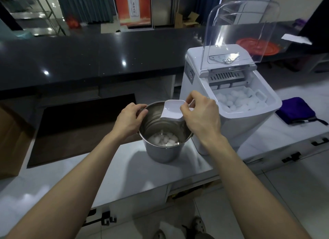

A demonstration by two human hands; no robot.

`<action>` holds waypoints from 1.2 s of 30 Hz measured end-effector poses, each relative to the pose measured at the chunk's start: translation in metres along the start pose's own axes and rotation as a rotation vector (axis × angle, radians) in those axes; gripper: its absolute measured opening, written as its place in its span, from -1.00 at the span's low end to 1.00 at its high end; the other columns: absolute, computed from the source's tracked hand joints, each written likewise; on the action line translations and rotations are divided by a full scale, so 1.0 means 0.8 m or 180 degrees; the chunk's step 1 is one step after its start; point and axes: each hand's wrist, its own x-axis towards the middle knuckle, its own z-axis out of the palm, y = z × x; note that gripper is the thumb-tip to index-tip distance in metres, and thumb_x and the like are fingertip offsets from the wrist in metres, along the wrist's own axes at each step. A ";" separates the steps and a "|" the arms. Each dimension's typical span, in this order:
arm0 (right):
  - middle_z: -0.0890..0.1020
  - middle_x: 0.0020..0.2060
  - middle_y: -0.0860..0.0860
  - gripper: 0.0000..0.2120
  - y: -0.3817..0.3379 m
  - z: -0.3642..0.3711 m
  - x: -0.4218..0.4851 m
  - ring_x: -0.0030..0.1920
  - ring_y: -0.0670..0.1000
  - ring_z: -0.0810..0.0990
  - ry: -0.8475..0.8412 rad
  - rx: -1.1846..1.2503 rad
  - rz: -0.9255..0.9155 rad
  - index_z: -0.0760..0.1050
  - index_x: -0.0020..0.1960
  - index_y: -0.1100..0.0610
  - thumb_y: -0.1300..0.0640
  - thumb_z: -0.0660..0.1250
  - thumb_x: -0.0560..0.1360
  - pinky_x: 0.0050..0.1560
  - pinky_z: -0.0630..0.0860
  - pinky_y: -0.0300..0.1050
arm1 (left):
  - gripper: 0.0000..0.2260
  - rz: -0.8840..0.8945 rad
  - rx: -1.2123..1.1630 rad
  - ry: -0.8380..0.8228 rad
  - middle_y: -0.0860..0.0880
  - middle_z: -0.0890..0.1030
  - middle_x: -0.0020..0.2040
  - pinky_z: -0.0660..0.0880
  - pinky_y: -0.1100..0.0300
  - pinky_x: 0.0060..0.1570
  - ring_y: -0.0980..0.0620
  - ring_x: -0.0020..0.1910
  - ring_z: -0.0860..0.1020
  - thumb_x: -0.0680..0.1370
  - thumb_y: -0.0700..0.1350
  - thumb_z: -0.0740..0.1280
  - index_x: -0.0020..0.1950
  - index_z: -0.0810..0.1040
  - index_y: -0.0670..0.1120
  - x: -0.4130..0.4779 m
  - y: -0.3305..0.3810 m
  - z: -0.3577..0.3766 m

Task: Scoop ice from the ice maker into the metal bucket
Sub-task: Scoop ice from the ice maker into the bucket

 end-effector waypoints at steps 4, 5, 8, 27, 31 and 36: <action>0.65 -0.28 -0.03 -0.90 0.004 -0.028 0.006 -0.20 0.07 0.61 0.0232 0.0038 0.0006 0.56 -0.13 0.07 0.07 0.37 0.53 -0.21 0.49 -0.07 | -0.63 0.0021 0.0187 0.0005 -0.01 0.52 0.22 0.52 -0.09 0.31 -0.05 0.27 0.50 0.72 0.13 0.30 0.47 0.60 0.04 0.000 0.006 -0.005; 0.65 -0.27 -0.03 -0.90 0.005 -0.036 0.008 -0.21 0.06 0.61 0.0286 0.0050 -0.0016 0.57 -0.12 0.07 0.07 0.38 0.54 -0.21 0.49 -0.08 | -0.63 0.0058 0.0211 0.0047 -0.03 0.52 0.27 0.49 -0.10 0.35 -0.07 0.32 0.47 0.72 0.13 0.31 0.47 0.59 0.02 0.000 0.009 -0.006; 0.67 -0.24 -0.01 -0.90 0.011 -0.064 0.015 -0.20 0.03 0.62 0.0464 0.0092 -0.0135 0.58 -0.10 0.08 0.07 0.39 0.55 -0.18 0.52 -0.10 | -0.67 0.0212 0.0234 0.0200 -0.01 0.51 0.30 0.47 -0.13 0.40 -0.05 0.35 0.46 0.71 0.12 0.32 0.44 0.60 0.05 0.002 0.035 -0.010; 0.63 -0.28 -0.07 -0.89 0.200 -0.168 0.154 -0.19 0.05 0.63 0.0007 0.0056 -0.0245 0.59 -0.12 0.07 0.04 0.41 0.49 -0.18 0.49 -0.09 | -0.90 0.0470 -0.0584 0.1133 0.06 0.49 0.20 0.61 -0.03 0.21 0.07 0.15 0.58 0.70 0.04 0.36 0.19 0.54 0.09 0.058 0.241 0.079; 0.66 -0.22 -0.03 -0.89 0.227 -0.166 0.169 -0.17 0.05 0.62 -0.0387 -0.0018 -0.0404 0.59 -0.10 0.06 0.02 0.42 0.51 -0.19 0.46 -0.10 | -0.78 0.0233 -0.0705 0.1281 0.10 0.43 0.35 0.56 -0.03 0.37 0.11 0.33 0.52 0.71 0.10 0.35 0.35 0.54 0.15 0.055 0.259 0.111; 0.67 -0.22 -0.02 -0.89 0.247 -0.169 0.185 -0.16 0.07 0.64 -0.0635 0.0012 -0.0770 0.59 -0.09 0.04 0.00 0.44 0.50 -0.19 0.53 -0.07 | -0.75 -0.0105 -0.0735 0.1367 0.12 0.42 0.41 0.58 0.12 0.31 0.14 0.35 0.52 0.70 0.10 0.37 0.38 0.56 0.15 0.053 0.277 0.114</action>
